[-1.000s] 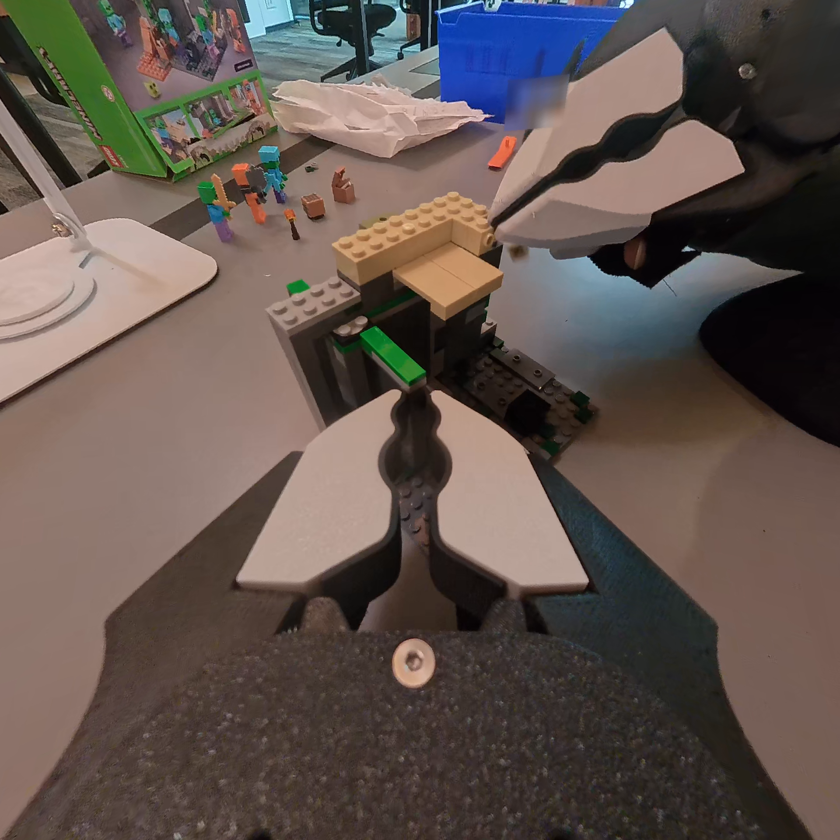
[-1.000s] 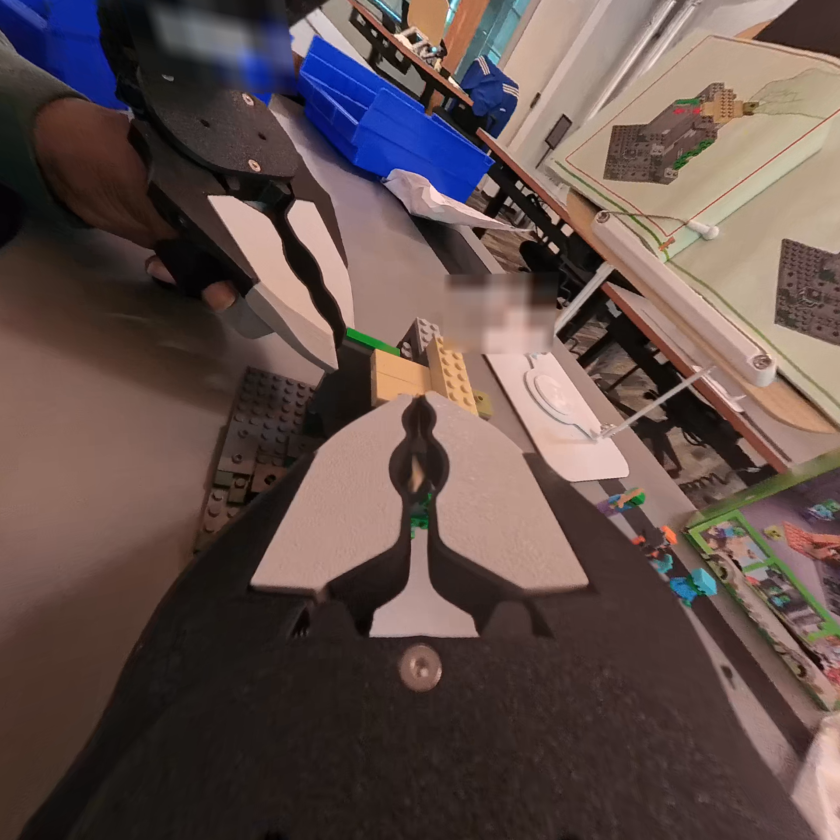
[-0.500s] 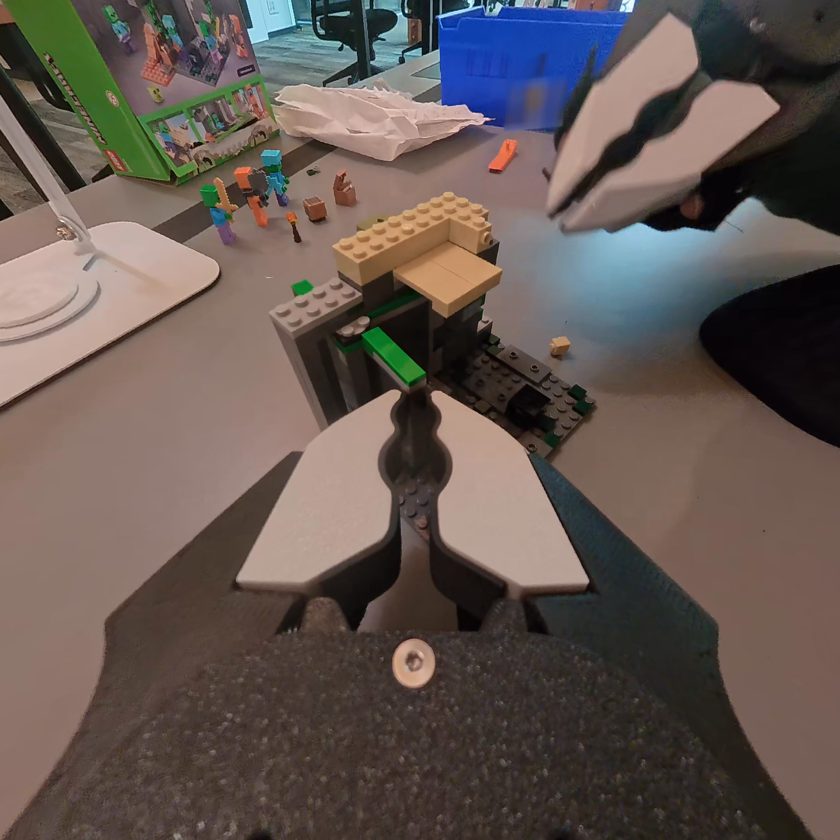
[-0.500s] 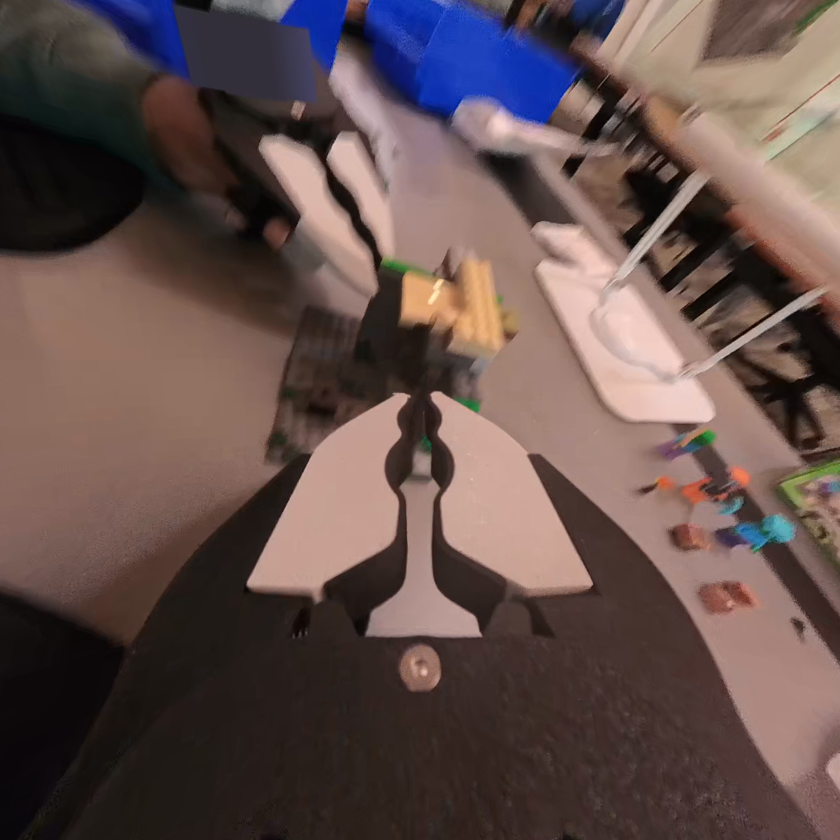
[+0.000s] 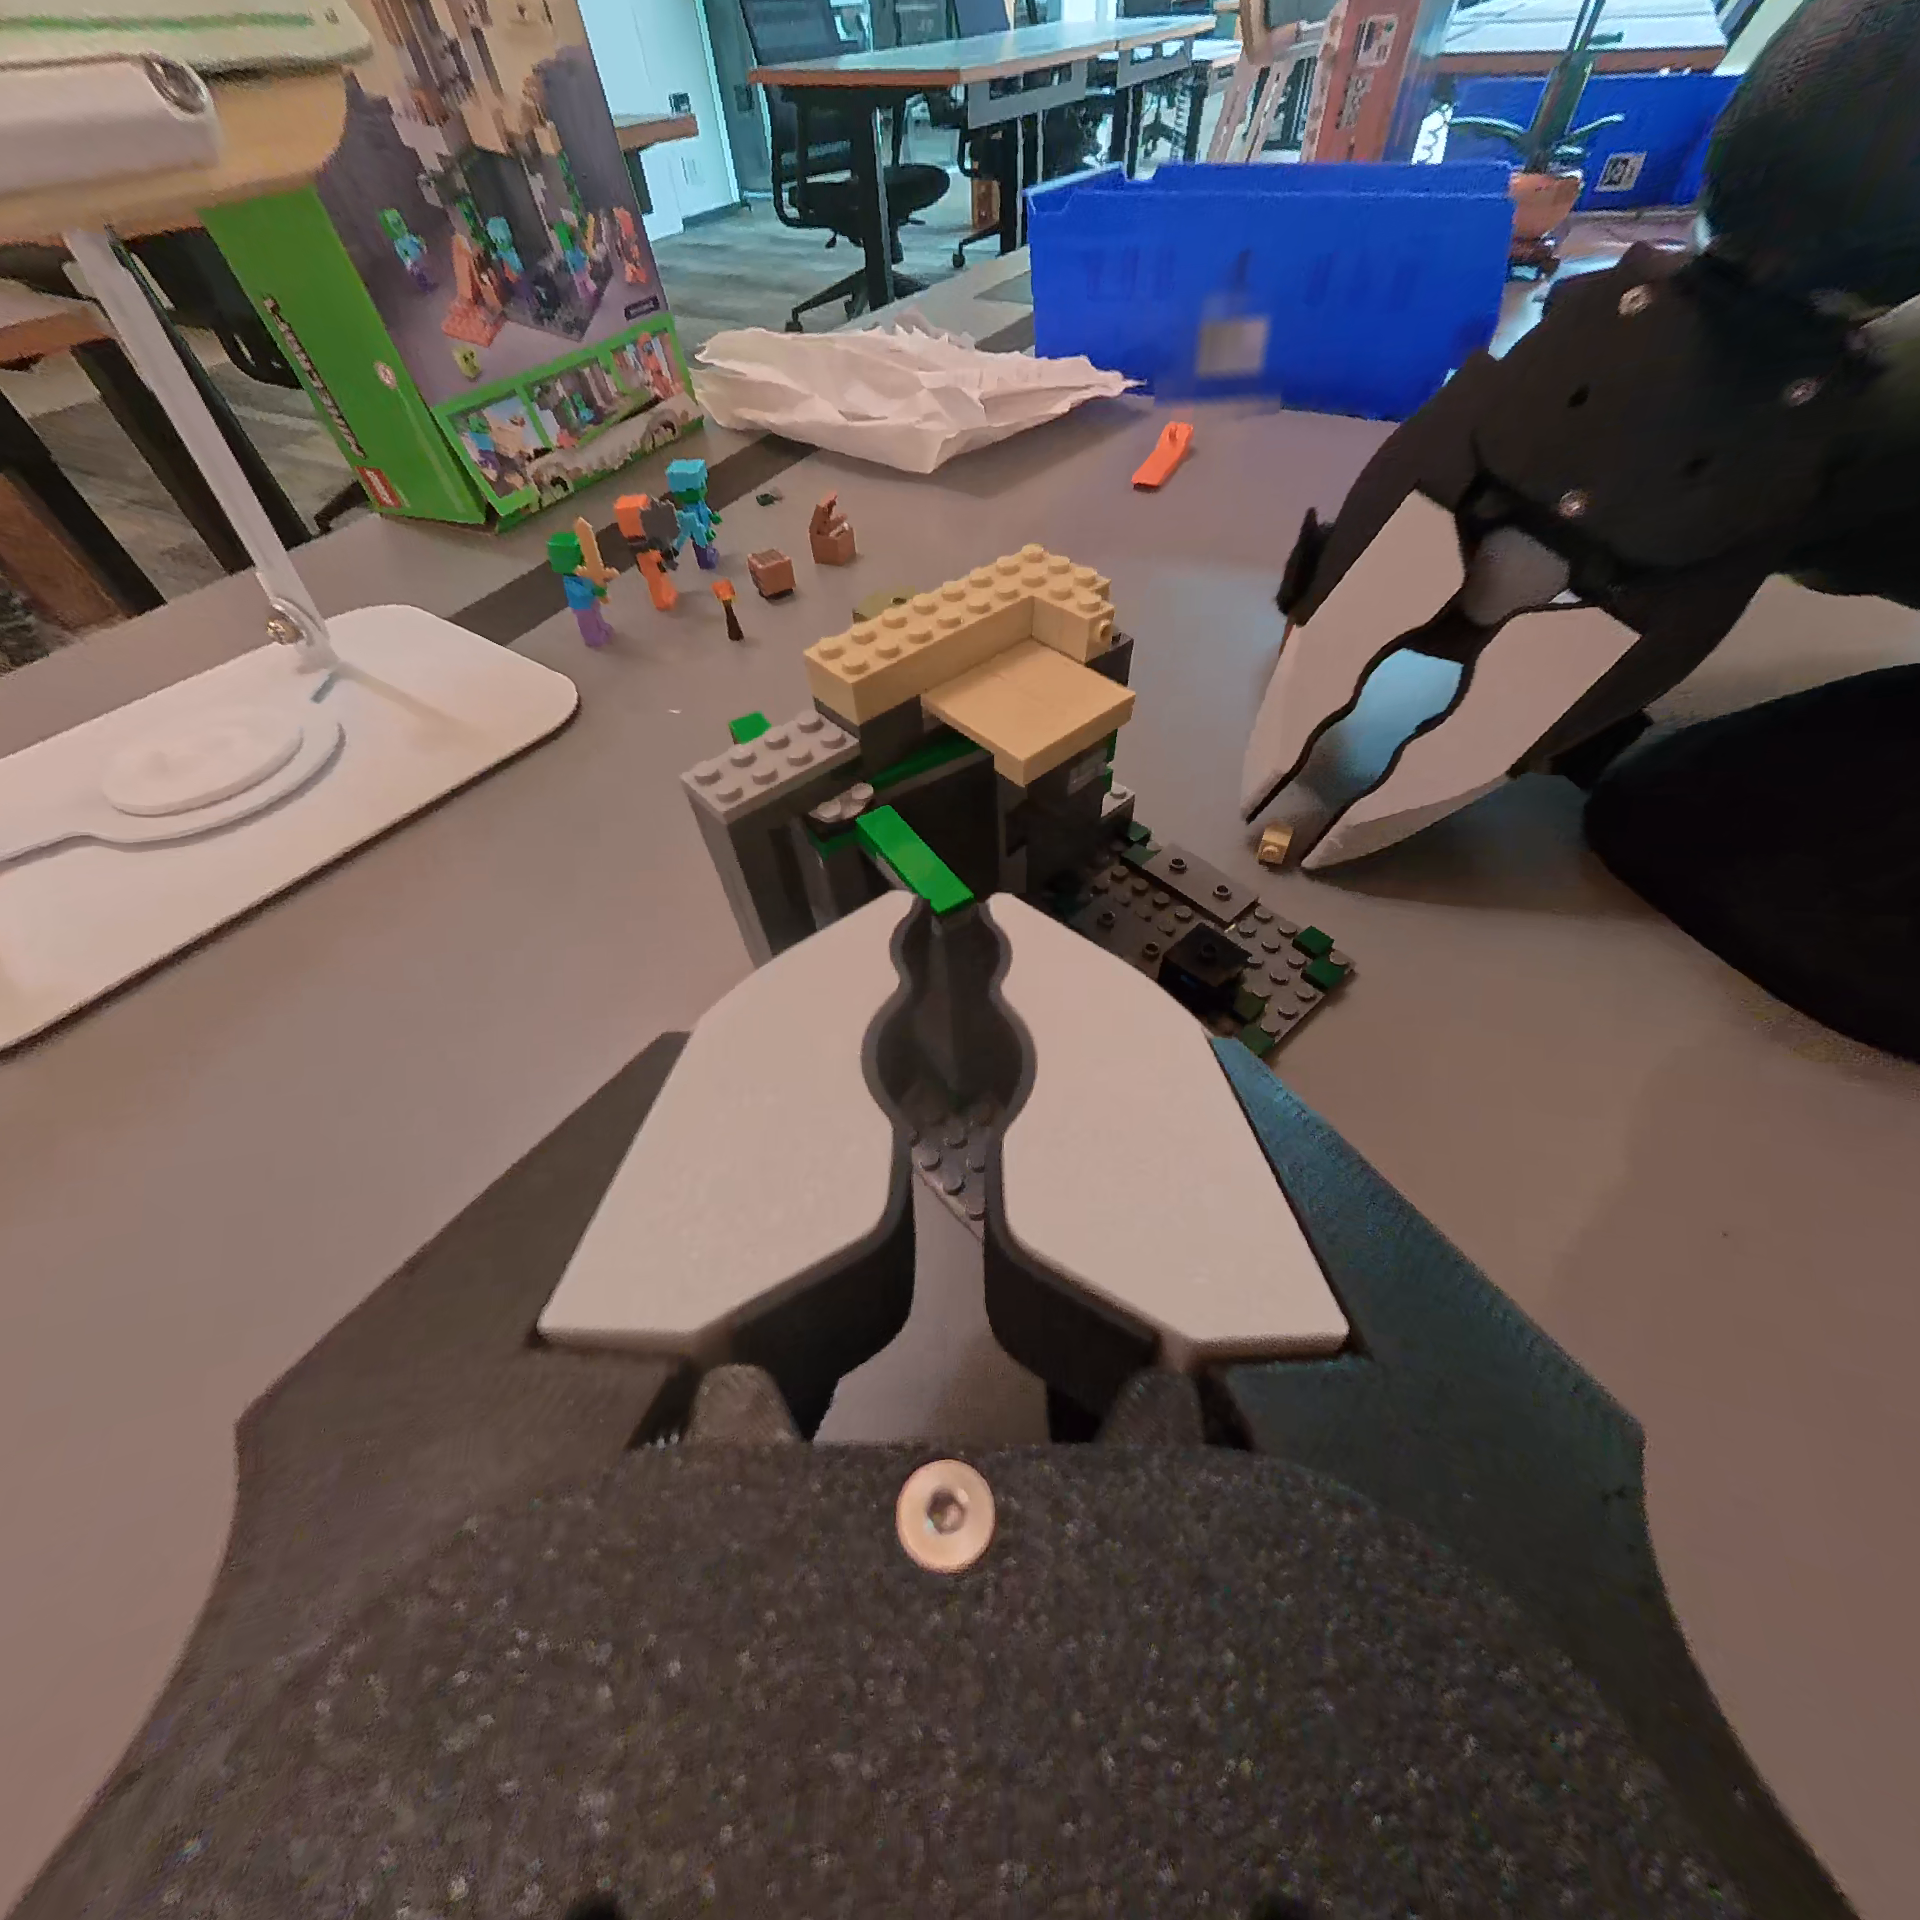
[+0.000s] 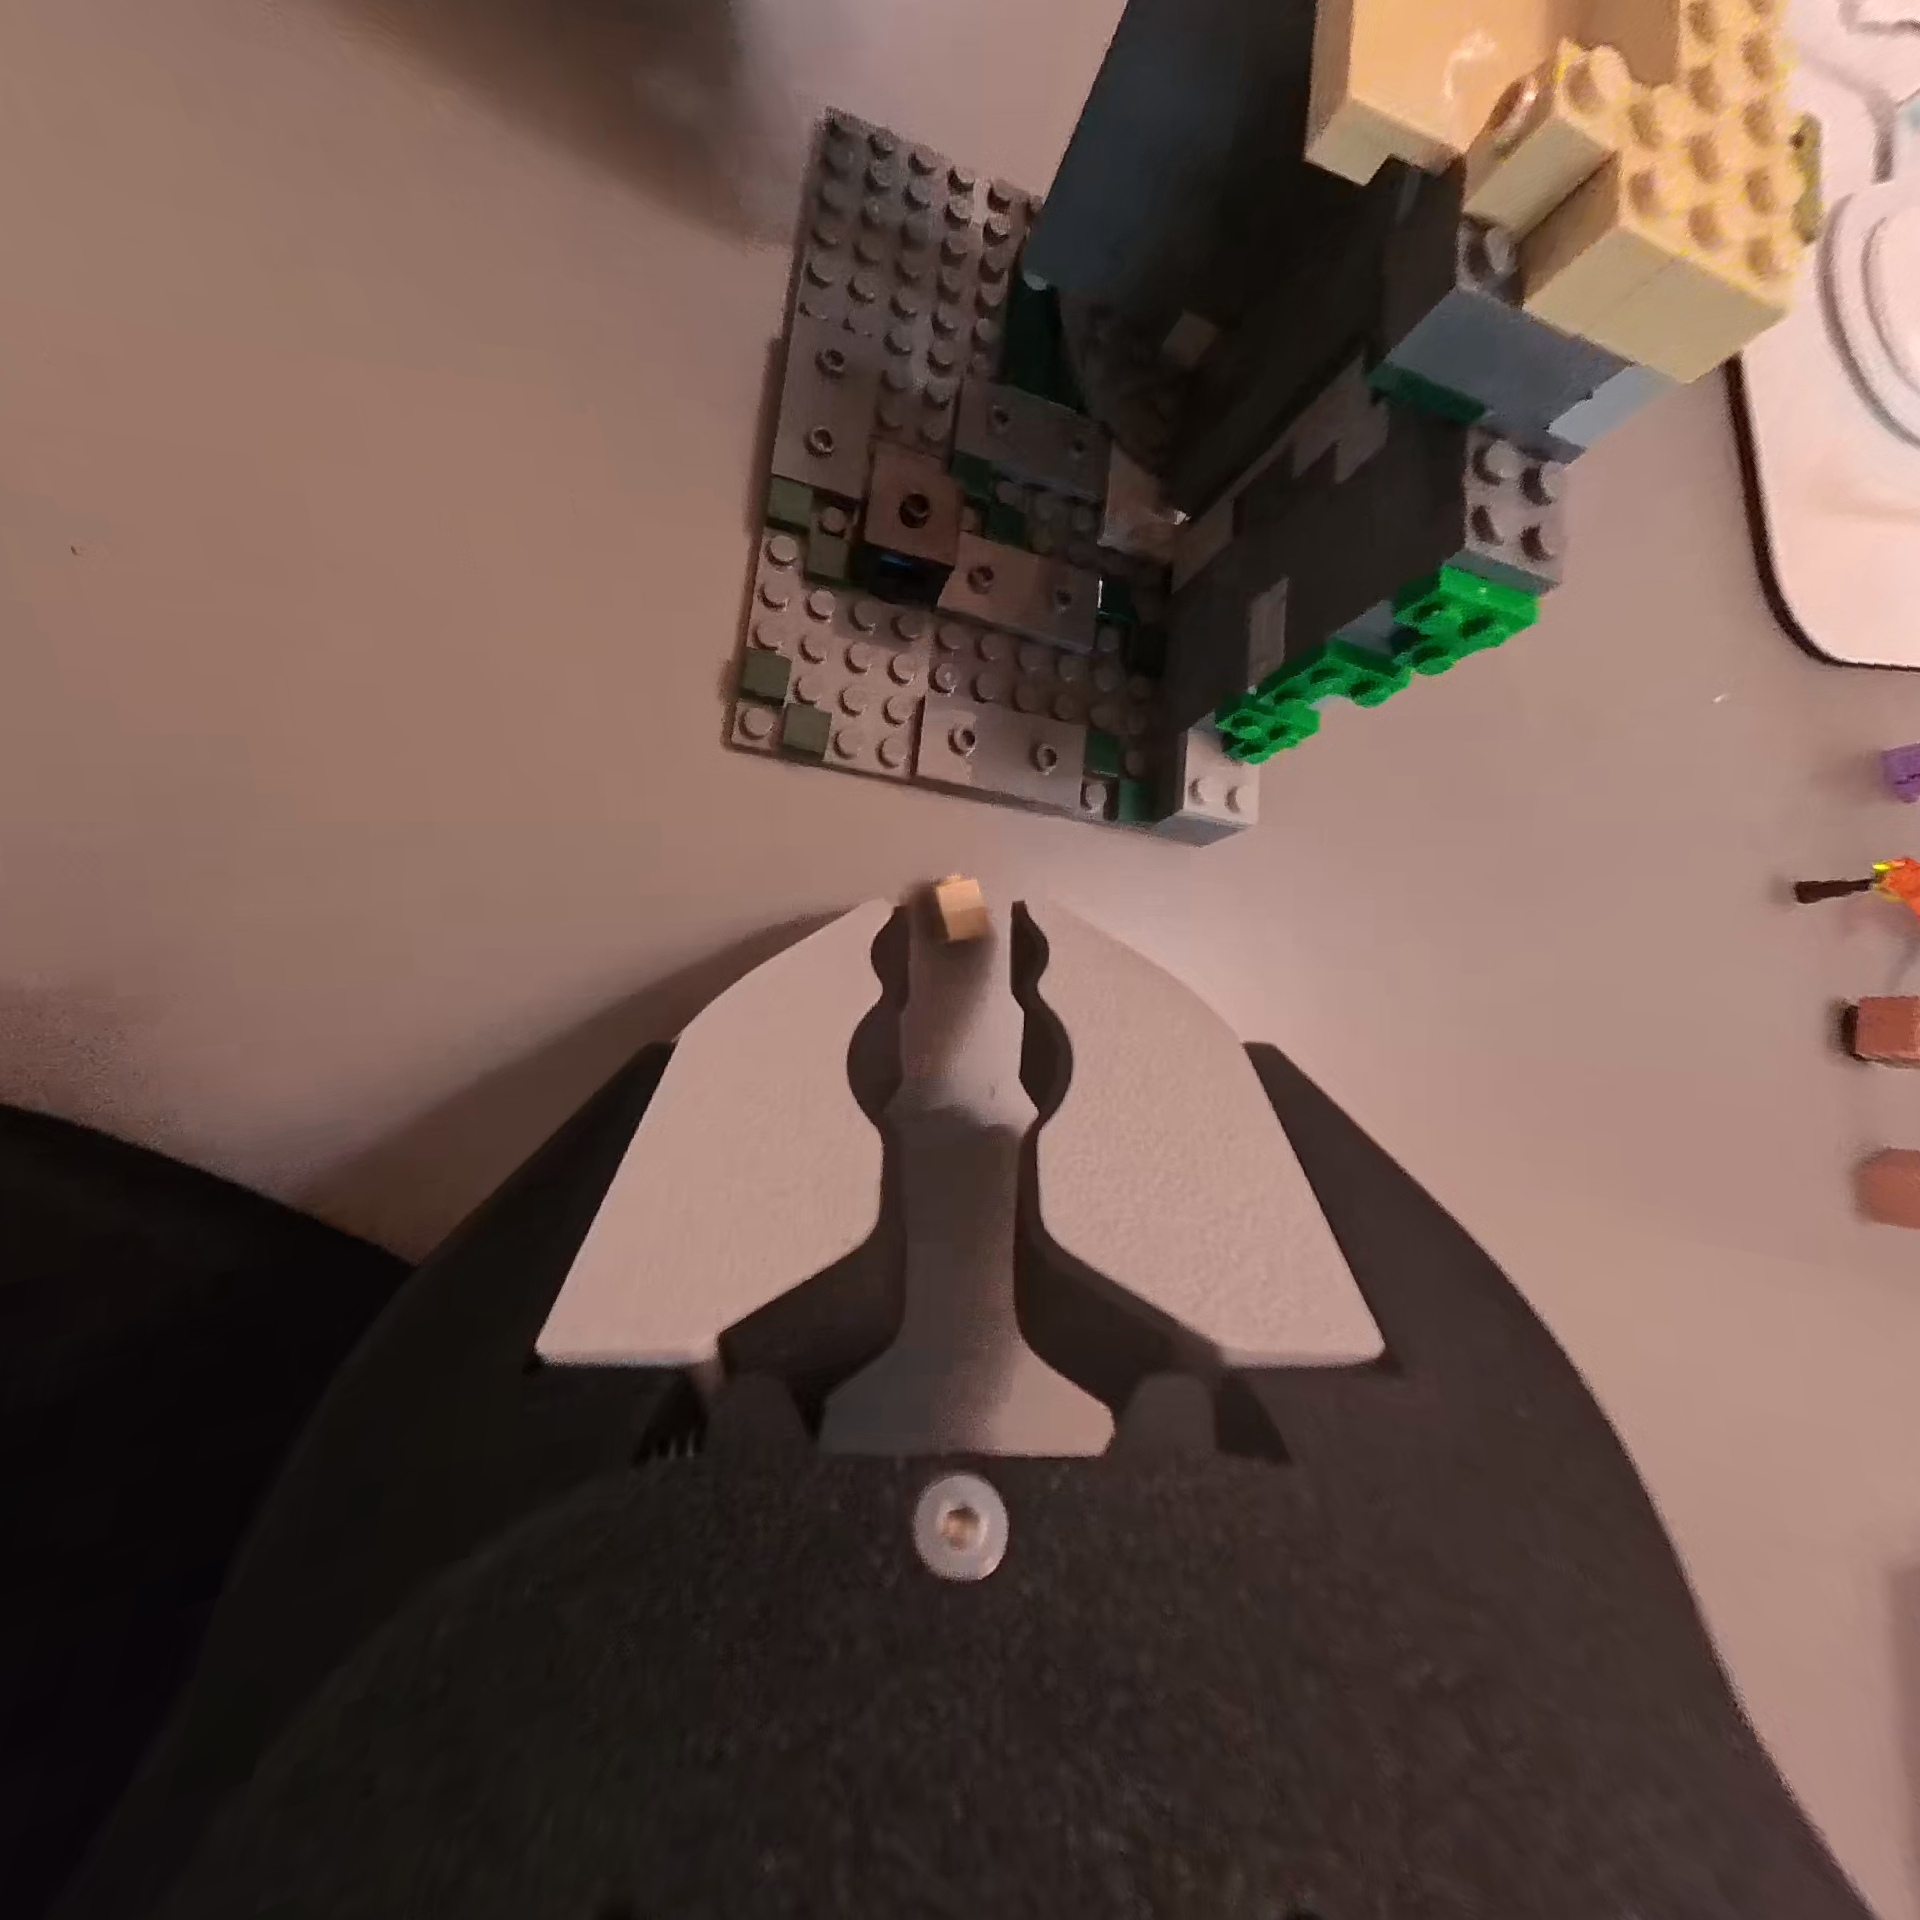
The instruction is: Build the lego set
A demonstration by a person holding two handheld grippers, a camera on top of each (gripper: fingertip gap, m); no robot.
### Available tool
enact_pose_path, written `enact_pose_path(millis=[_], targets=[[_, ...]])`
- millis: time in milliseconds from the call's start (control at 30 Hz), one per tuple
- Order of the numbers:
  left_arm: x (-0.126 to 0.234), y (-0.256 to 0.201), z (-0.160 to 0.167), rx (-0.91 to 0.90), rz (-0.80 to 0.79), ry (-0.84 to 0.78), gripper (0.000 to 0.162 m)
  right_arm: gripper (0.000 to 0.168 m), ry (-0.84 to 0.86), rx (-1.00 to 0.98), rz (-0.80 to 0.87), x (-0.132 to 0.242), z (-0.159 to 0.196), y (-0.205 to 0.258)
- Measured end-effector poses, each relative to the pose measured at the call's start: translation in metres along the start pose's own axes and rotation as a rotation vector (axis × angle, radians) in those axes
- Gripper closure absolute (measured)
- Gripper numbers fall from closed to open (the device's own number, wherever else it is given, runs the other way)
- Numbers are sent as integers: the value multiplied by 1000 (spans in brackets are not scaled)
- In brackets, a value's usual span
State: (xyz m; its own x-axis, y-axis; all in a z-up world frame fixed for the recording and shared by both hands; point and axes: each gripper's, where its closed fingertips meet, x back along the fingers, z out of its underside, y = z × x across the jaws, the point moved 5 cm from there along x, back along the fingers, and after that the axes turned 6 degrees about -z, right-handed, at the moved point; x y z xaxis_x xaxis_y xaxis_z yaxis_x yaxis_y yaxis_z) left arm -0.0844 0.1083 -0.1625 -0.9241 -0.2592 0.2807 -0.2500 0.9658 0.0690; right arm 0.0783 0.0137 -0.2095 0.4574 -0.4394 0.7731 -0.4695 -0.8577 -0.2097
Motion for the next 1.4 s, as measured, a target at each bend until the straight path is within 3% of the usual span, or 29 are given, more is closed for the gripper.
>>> enact_pose_path(millis=[100, 200, 333, 500, 767, 1167, 1400], targets=[[5, -3, -5, -19, -3, -26, 154, 160, -29, -4, -14, 1, -2, -1], [8, -14, -11, -27, 59, -73, 154, 161, -248, -36, -24, 19, -23, 3], [11, -43, -23, 76, 291, -120, 149, 161, -538, -4, 7, 46, -60, 17], [21, -67, -36, 182, 512, -196, 140, 161, -732, 16, -44, 52, -91, 37], [31, -88, -37, -61, 504, -241, 147, 161, -758, 49, -78, 50, -102, 44], [34, -91, -39, -152, 466, -260, 155, 160, -795, 22, -135, 50, -102, 49], [26, -87, -28, -220, 399, -135, 155, 159, -618, 55, -110, 44, -95, 44]])
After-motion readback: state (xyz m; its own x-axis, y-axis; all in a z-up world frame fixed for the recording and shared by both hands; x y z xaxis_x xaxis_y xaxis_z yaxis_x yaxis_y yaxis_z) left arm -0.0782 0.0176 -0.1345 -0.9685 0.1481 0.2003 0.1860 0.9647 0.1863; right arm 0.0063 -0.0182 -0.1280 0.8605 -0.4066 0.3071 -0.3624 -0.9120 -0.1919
